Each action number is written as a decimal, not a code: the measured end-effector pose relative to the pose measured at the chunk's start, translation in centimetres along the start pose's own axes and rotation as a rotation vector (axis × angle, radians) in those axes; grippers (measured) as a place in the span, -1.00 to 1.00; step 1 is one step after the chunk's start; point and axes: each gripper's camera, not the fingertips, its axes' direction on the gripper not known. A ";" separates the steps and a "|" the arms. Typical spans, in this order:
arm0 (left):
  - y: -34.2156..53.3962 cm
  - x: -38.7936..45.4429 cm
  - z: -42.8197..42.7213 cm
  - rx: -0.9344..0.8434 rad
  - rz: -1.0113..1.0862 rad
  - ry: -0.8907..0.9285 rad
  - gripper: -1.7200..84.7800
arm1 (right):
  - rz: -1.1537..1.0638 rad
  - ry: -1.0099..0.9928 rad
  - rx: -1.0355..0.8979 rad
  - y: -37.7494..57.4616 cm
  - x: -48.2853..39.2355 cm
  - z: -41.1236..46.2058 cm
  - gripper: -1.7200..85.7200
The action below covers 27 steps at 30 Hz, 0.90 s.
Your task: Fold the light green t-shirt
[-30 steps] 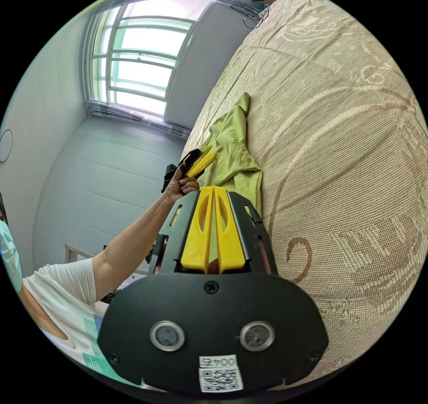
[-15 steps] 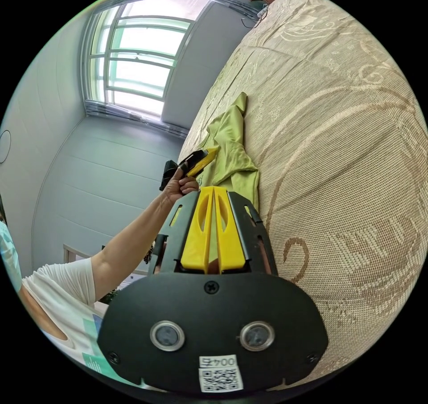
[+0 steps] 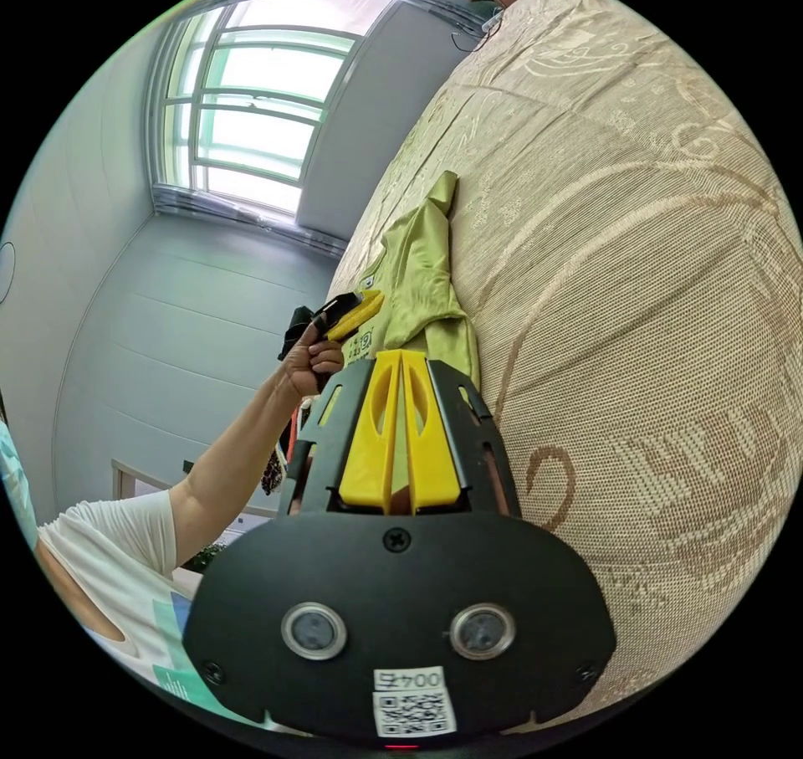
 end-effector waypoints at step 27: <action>-3.1 23.1 35.5 -0.375 0.837 -0.783 -0.69 | -0.343 0.526 -0.049 -2.1 -11.8 7.5 -0.75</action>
